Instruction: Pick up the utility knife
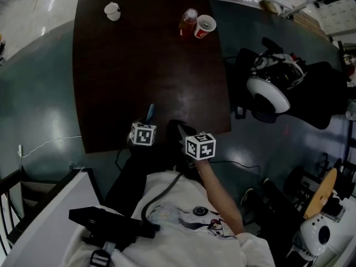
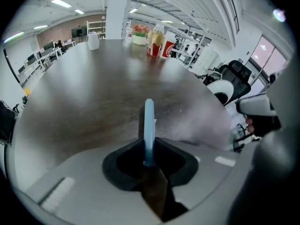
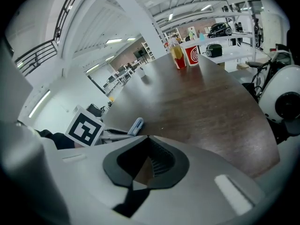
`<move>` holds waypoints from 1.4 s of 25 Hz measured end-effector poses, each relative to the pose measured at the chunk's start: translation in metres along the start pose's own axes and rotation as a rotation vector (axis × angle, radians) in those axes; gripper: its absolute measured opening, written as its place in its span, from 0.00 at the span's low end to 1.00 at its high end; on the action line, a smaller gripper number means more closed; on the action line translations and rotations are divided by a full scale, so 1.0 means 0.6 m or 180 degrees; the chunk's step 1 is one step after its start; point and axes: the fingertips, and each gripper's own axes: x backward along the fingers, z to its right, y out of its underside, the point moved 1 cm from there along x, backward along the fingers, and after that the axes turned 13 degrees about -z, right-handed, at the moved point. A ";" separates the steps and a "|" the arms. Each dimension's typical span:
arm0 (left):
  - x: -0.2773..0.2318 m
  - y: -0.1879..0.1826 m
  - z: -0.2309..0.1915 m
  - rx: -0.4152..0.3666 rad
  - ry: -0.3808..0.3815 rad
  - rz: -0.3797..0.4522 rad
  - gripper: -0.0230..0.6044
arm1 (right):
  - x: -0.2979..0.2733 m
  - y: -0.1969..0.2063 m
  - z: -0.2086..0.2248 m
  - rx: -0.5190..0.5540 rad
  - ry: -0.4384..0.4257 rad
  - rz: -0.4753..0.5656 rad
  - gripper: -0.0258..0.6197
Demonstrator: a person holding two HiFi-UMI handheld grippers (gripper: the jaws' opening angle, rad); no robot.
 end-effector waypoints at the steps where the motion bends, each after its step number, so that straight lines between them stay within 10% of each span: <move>1: 0.000 0.001 0.000 -0.0007 -0.0001 -0.0006 0.15 | 0.000 0.001 0.000 -0.0004 0.0000 0.0000 0.04; 19: 0.151 -0.063 0.001 -0.0016 -0.0006 0.0980 0.15 | 0.025 -0.063 -0.033 0.0650 0.0196 0.0429 0.04; 35: 0.458 -0.140 0.046 0.0048 -0.0684 0.2699 0.14 | 0.266 -0.200 -0.128 0.1665 0.0604 0.1973 0.04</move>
